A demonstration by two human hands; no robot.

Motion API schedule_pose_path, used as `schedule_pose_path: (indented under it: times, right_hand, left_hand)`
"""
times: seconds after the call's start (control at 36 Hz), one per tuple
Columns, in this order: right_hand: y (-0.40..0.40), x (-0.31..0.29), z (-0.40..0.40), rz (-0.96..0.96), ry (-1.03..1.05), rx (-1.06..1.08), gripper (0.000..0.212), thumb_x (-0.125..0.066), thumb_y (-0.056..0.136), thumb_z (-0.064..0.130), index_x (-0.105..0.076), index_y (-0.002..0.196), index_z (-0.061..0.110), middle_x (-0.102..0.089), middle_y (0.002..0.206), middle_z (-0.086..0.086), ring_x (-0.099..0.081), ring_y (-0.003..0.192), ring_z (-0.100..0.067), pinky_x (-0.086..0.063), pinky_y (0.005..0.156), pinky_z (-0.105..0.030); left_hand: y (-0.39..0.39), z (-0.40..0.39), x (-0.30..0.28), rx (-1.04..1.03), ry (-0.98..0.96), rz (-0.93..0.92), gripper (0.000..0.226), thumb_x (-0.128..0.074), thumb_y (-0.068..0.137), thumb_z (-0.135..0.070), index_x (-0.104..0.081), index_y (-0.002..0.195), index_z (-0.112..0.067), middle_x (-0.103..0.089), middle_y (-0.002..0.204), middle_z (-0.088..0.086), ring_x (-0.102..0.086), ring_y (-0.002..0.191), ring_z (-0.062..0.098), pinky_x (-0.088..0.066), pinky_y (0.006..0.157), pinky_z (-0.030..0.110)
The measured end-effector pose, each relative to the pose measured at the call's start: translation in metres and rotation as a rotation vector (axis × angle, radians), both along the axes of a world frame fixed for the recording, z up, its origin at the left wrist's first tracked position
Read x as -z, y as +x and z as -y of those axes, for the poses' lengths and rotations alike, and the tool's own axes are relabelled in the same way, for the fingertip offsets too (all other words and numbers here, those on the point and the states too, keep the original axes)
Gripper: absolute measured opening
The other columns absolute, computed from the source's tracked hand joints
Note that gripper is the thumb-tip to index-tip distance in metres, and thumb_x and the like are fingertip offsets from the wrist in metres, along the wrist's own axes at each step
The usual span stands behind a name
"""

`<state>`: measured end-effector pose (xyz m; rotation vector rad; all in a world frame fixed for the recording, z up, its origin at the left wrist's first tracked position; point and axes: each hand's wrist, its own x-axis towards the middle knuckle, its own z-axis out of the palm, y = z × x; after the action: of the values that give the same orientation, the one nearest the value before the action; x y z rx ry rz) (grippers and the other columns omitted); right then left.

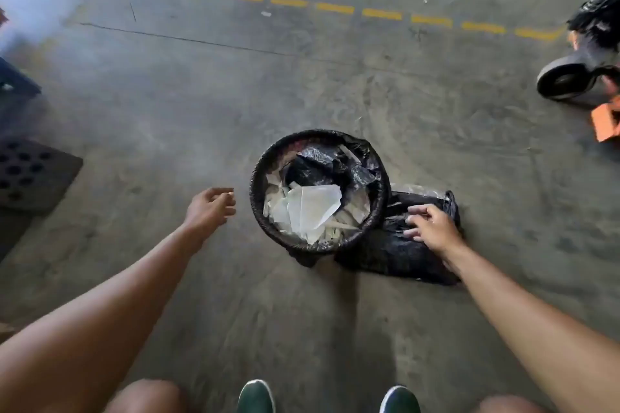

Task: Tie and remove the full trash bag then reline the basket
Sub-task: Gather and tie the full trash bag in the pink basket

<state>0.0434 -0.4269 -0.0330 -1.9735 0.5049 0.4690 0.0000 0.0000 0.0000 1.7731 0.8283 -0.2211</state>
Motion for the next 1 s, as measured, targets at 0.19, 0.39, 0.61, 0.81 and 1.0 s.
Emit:
schedule_pose_path:
  times: [0.19, 0.39, 0.61, 0.81, 1.0]
  right_hand:
    - [0.075, 0.085, -0.008, -0.186, 0.309, -0.01, 0.036, -0.047, 0.102, 0.043, -0.061, 0.12, 0.015, -0.067, 0.1, -0.016, -0.067, 0.069, -0.024, -0.051, 0.065, -0.033]
    - [0.126, 0.114, -0.01, -0.304, 0.504, -0.178, 0.05, -0.059, 0.088, 0.064, -0.072, 0.083, 0.015, -0.066, 0.08, -0.01, -0.062, 0.068, -0.026, -0.048, 0.074, -0.04]
    - [0.131, 0.087, -0.009, -0.169, 0.508, -0.197, 0.01, -0.066, 0.087, 0.024, -0.067, 0.091, 0.015, -0.067, 0.076, 0.0, -0.064, 0.057, -0.012, -0.049, 0.067, -0.034]
    - [0.138, 0.067, -0.006, -0.038, 0.452, -0.09, 0.015, -0.056, 0.099, 0.018, -0.064, 0.086, 0.018, -0.069, 0.068, 0.001, -0.062, 0.061, -0.012, -0.048, 0.065, -0.029]
    - [0.122, 0.046, -0.015, 0.07, 0.538, -0.144, 0.011, -0.062, 0.095, 0.008, -0.066, 0.086, 0.014, -0.073, 0.068, -0.001, -0.068, 0.055, -0.009, -0.058, 0.057, -0.022]
  left_hand:
    - [0.065, -0.009, 0.102, 0.042, -0.098, -0.037, 0.03, -0.046, 0.099, -0.038, -0.066, 0.119, -0.029, -0.065, 0.12, -0.001, -0.065, 0.104, 0.023, -0.053, 0.089, 0.041]
    - [0.1, -0.033, 0.158, 0.358, -0.458, -0.061, 0.065, -0.06, 0.088, -0.056, -0.062, 0.136, -0.011, -0.053, 0.152, 0.011, -0.047, 0.137, 0.037, -0.026, 0.12, 0.061]
    - [0.09, -0.045, 0.162, 0.165, -0.395, 0.029, 0.061, -0.067, 0.091, -0.046, -0.059, 0.14, -0.01, -0.057, 0.146, 0.018, -0.053, 0.137, 0.036, -0.047, 0.111, 0.051]
    - [0.093, -0.033, 0.128, 0.188, -0.232, 0.215, 0.017, -0.057, 0.102, -0.026, -0.067, 0.094, -0.015, -0.065, 0.079, 0.001, -0.059, 0.067, 0.012, -0.051, 0.07, 0.028]
    - [0.084, -0.039, 0.112, 0.182, -0.022, 0.216, 0.021, -0.063, 0.098, -0.033, -0.065, 0.089, -0.014, -0.063, 0.083, 0.007, -0.057, 0.069, 0.017, -0.049, 0.068, 0.027]
